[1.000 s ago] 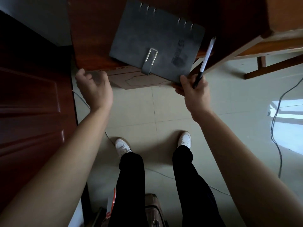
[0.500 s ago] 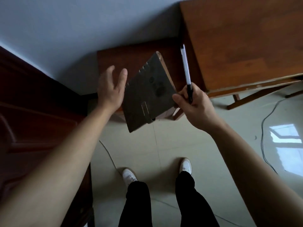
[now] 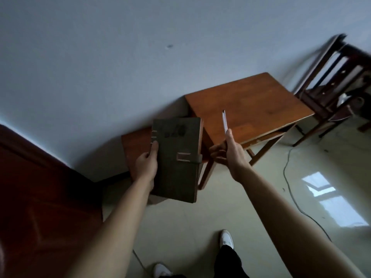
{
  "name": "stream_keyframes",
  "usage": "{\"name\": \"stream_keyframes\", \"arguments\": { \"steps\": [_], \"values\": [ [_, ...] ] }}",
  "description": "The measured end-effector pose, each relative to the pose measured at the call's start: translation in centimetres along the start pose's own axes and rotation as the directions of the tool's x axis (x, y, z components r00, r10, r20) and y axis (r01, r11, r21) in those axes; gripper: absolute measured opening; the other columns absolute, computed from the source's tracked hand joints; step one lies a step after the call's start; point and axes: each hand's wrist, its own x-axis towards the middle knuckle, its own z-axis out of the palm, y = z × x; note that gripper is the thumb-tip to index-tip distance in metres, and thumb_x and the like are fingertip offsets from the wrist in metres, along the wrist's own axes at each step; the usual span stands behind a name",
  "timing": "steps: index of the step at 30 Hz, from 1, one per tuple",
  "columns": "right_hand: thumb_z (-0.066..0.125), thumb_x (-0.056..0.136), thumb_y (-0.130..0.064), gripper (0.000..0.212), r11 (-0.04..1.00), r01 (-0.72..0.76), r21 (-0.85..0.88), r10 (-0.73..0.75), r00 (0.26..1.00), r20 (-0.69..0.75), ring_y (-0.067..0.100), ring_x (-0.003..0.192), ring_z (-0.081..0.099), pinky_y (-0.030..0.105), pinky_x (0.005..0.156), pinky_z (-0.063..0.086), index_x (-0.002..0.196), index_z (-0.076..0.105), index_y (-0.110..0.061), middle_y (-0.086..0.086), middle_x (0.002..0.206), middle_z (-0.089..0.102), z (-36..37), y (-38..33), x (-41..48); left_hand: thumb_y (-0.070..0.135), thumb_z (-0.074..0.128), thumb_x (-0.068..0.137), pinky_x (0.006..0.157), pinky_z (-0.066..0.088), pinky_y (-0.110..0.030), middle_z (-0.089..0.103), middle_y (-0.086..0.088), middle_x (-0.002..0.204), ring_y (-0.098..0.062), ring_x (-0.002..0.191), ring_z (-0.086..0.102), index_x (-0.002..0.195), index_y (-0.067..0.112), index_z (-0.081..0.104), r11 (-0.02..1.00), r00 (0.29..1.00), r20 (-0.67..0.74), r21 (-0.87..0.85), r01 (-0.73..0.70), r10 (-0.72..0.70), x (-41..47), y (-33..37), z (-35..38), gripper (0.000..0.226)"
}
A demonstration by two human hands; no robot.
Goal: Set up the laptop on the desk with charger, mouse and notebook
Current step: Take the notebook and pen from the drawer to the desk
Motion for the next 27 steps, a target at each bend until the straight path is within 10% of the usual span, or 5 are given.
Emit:
{"name": "stream_keyframes", "arguments": {
  "steps": [3,11,17,27],
  "values": [
    [0.032,0.100,-0.063,0.063,0.994,-0.058,0.089,0.059,0.998,-0.001,0.024,0.086,0.075,0.037,0.073,0.056,0.101,0.069,-0.012,0.010,0.099,0.077,-2.4,0.4,-2.2,0.070,0.059,0.083,0.060,0.048,-0.032,0.069,-0.003,0.081,-0.022,0.080,0.065,0.075,0.010,0.070,1.000,1.000,0.010,0.008,0.014,-0.014,-1.4,1.5,2.2,0.062],
    [0.029,0.103,-0.059,0.056,0.925,-0.135,0.354,0.120,0.991,0.062,0.035,0.111,0.069,0.056,0.101,0.051,0.132,0.061,-0.022,0.009,0.126,0.070,-12.1,-0.5,-5.5,0.059,0.065,0.086,0.064,0.054,-0.031,0.070,-0.001,0.098,-0.020,0.086,0.069,0.100,0.020,0.067,0.995,0.953,0.299,0.065,-0.078,0.055,-6.5,6.3,12.2,0.042],
    [0.022,0.105,-0.057,0.060,0.908,-0.144,0.394,0.165,0.986,-0.020,0.032,0.105,0.072,0.048,0.089,0.058,0.122,0.069,-0.024,0.010,0.120,0.072,-24.6,0.1,-5.8,0.071,0.032,0.094,0.088,0.055,-0.043,0.071,-0.006,0.122,-0.026,0.113,0.067,0.119,0.028,0.072,0.992,0.593,0.797,0.119,0.030,-0.113,-11.0,7.8,22.0,0.064],
    [0.021,0.102,-0.063,0.058,0.860,-0.149,0.488,0.234,0.965,-0.117,0.035,0.105,0.071,0.049,0.079,0.060,0.106,0.075,-0.043,0.015,0.127,0.067,-49.7,2.5,-7.1,0.083,0.039,0.082,0.077,0.058,-0.048,0.065,-0.011,0.124,-0.038,0.119,0.059,0.133,0.041,0.056,0.917,0.432,0.838,0.396,-0.056,-0.335,-19.8,9.0,44.7,0.068]
  ]
}}
